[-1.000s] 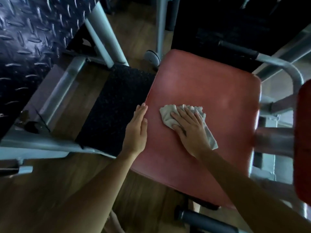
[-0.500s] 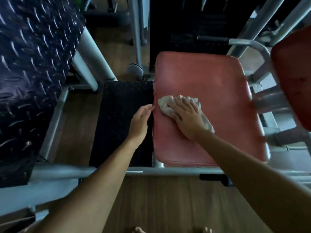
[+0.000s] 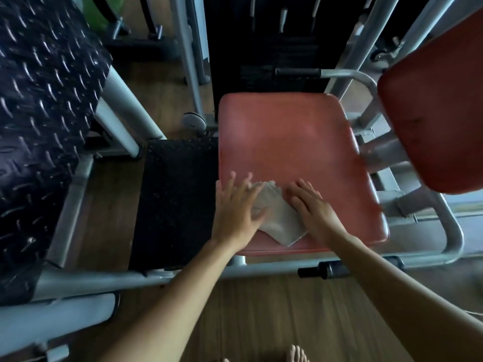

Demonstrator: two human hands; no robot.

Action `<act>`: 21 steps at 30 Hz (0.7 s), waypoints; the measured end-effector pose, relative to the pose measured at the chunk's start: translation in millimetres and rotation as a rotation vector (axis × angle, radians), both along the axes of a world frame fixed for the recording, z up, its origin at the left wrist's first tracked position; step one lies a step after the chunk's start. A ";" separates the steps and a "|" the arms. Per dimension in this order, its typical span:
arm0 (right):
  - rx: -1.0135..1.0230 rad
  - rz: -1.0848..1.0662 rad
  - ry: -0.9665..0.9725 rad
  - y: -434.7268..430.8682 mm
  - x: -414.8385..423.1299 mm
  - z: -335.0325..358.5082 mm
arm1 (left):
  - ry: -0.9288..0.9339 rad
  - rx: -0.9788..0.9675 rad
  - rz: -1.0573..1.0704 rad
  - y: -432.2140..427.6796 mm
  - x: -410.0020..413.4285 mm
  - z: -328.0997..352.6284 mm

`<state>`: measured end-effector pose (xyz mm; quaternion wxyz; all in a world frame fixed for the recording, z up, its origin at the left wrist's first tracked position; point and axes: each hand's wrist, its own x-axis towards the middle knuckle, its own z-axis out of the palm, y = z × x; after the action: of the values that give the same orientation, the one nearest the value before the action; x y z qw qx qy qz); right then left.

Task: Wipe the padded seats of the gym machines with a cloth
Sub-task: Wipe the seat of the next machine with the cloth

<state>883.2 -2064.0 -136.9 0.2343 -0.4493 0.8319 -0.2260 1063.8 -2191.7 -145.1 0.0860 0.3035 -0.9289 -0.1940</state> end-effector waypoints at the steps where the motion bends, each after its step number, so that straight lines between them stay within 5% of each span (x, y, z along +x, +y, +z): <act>1: 0.026 0.021 0.005 5.9 -3.9 -6.0 | -0.023 -0.034 -0.068 8.2 -5.3 -1.3; 6: -0.053 -0.005 -0.075 12.0 -1.2 -16.7 | -0.065 -0.100 -0.051 21.6 -2.1 -2.4; 18: -0.144 -0.045 -0.289 16.7 -12.2 -17.3 | -0.190 0.283 0.276 1.5 -32.7 29.2; 21: -0.173 -0.059 -0.301 18.3 -14.3 -17.3 | -0.214 0.222 0.219 3.0 -33.4 31.0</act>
<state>869.0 -2045.7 -154.1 0.3100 -0.4043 0.7777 -0.3684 1030.4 -2188.7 -114.2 -0.0267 0.4291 -0.8671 -0.2516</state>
